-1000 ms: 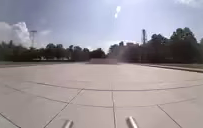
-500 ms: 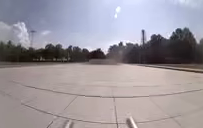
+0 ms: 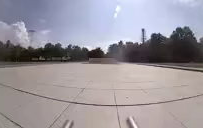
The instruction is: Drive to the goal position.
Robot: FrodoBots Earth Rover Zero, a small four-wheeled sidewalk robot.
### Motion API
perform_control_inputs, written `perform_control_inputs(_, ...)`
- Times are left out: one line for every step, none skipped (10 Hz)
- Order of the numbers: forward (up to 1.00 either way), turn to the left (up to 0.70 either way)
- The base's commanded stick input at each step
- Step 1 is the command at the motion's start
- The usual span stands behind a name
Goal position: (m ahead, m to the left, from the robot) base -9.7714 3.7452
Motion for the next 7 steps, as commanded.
perform_control_inputs(0.70,0.02)
perform_control_inputs(0.70,0.03)
perform_control_inputs(0.70,0.02)
perform_control_inputs(0.70,0.02)
perform_control_inputs(0.70,0.03)
perform_control_inputs(0.70,0.02)
perform_control_inputs(0.70,0.02)
